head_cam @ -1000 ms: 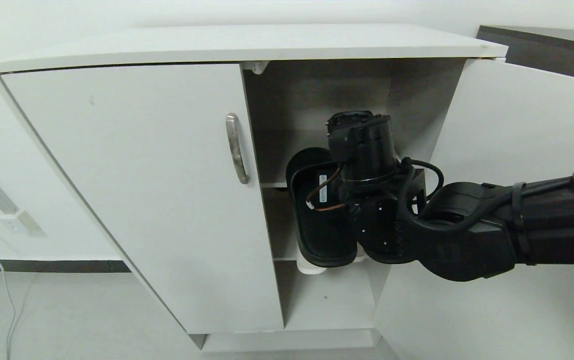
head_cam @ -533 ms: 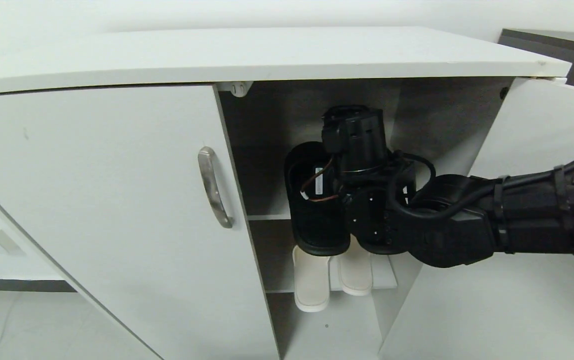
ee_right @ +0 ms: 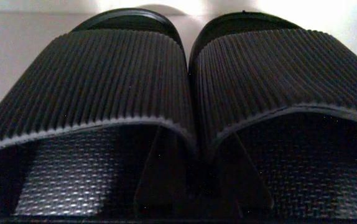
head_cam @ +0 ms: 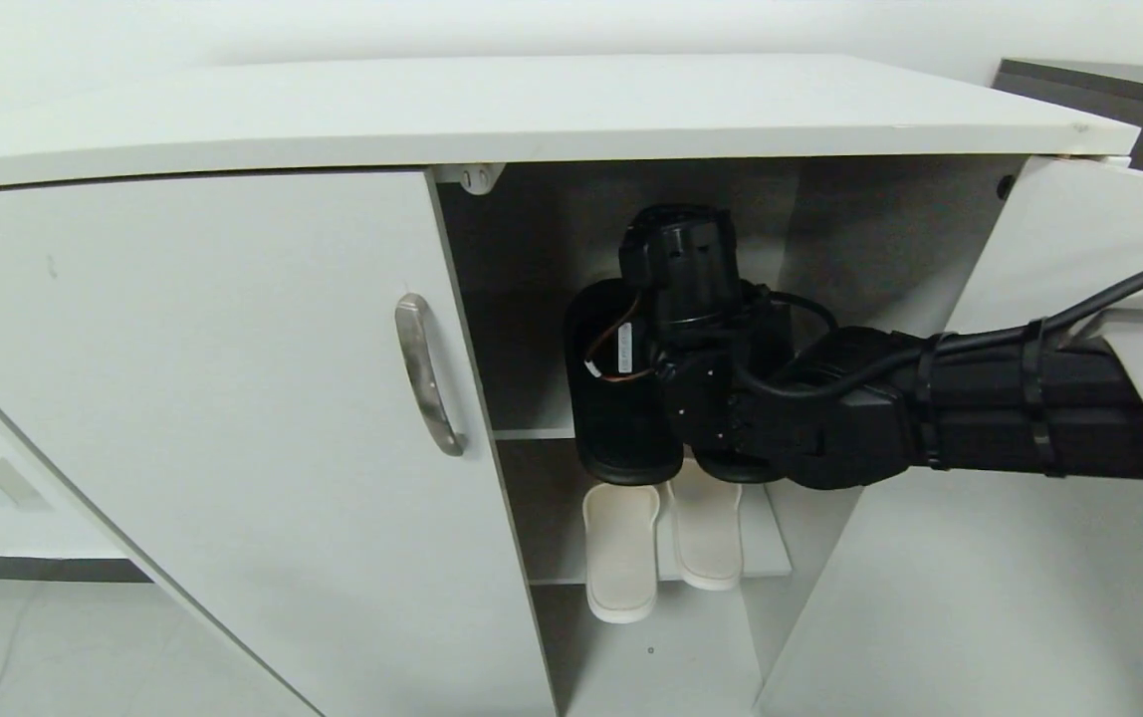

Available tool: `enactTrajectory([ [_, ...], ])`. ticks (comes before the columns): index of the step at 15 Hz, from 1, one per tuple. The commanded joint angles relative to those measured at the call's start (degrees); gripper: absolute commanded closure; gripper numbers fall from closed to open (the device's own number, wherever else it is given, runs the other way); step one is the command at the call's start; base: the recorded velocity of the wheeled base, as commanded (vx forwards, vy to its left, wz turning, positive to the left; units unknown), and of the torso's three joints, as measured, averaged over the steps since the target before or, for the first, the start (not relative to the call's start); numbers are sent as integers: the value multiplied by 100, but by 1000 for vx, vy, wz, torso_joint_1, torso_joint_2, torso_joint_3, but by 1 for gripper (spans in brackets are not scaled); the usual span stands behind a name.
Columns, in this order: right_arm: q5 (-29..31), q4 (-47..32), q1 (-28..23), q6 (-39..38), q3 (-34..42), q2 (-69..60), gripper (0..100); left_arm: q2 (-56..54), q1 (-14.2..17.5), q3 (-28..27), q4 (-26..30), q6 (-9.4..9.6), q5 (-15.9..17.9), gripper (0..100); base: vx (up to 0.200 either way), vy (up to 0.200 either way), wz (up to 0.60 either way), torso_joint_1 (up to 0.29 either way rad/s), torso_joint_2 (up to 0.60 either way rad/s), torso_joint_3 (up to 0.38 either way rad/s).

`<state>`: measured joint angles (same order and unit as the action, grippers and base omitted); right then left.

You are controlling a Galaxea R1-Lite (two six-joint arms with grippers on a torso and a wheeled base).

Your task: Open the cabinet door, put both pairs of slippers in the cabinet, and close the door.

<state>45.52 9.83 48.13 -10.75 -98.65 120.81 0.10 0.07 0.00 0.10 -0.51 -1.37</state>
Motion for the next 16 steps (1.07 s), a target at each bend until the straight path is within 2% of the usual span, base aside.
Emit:
enactTrajectory([
  [1,-8,-165,-111,-23,-313,180,100,-1,1,0,-1,-2,5,100,0,0,0,0,0,0],
  [6,-87,-622,-304,-76,-1078,479,100,-1,1,0,-1,-10,-4,100,0,0,0,0,0,0],
  [15,-96,-710,-330,-85,-1236,602,100,-1,1,0,-1,-2,-4,100,0,0,0,0,0,0],
  [16,-96,-710,-330,-85,-1236,602,0,-1,1,0,-1,-2,5,100,0,0,0,0,0,0],
])
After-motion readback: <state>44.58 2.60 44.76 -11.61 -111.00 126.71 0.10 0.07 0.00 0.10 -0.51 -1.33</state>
